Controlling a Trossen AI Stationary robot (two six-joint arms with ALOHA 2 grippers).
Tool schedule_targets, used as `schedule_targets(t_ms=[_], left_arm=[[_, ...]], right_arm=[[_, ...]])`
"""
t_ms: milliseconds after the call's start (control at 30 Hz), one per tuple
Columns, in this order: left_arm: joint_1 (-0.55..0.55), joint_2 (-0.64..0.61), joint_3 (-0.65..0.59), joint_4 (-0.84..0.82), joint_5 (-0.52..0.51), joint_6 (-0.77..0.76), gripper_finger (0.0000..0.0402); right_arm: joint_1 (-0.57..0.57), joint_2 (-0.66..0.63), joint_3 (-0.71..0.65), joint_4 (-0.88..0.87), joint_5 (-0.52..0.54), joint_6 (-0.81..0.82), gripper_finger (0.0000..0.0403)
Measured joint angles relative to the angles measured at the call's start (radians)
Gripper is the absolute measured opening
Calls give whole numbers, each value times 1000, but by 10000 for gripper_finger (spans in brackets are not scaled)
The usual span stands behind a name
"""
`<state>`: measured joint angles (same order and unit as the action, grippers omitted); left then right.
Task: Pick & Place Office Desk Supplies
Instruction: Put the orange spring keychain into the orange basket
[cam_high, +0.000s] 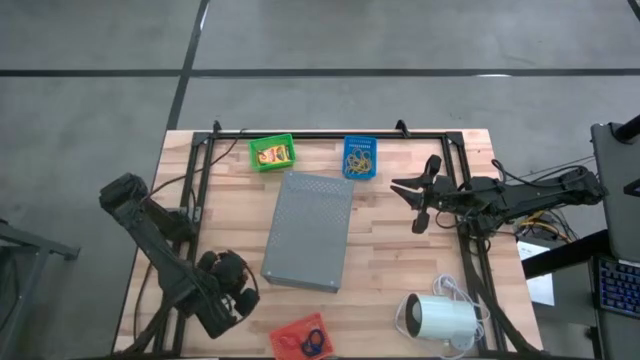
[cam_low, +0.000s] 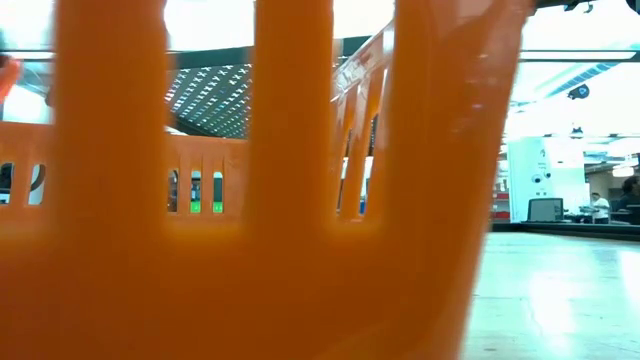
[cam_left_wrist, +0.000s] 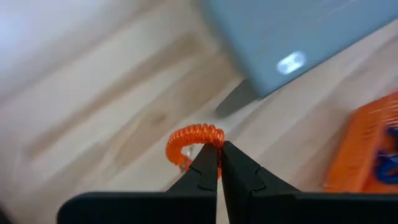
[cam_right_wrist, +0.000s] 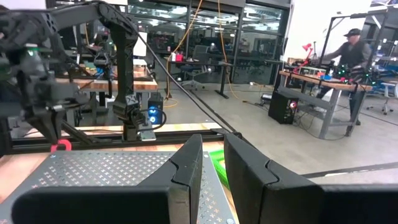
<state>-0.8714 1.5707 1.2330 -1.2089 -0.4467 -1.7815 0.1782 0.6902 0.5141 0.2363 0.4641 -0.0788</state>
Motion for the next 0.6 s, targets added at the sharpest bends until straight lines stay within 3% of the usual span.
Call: schedule_targets(t_ms=[200, 400, 600], left_arm=[[-22, 0, 63, 20, -219, 129, 6], [-67, 0, 86, 174, -414, 317, 6], [-114, 0, 85, 390, -505, 583, 6]], right_arm=[[0, 0, 0, 0, 0, 0, 63], [0, 0, 0, 0, 0, 0, 63], [0, 0, 0, 0, 0, 0, 63]])
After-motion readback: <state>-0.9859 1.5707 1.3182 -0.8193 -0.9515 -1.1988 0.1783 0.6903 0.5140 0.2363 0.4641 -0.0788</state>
